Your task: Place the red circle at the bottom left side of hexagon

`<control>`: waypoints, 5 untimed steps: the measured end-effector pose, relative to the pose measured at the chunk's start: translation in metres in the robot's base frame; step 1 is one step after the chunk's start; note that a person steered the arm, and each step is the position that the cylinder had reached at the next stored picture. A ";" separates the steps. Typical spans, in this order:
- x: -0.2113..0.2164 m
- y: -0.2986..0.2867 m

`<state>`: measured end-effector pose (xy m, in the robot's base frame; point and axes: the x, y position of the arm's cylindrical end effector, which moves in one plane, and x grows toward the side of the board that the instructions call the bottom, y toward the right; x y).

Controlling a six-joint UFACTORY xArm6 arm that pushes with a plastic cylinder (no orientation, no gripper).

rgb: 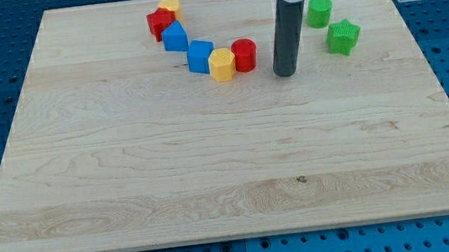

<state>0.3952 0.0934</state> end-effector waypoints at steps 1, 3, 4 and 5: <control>-0.049 -0.001; -0.070 -0.068; -0.015 -0.053; 0.054 -0.010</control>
<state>0.4489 0.0832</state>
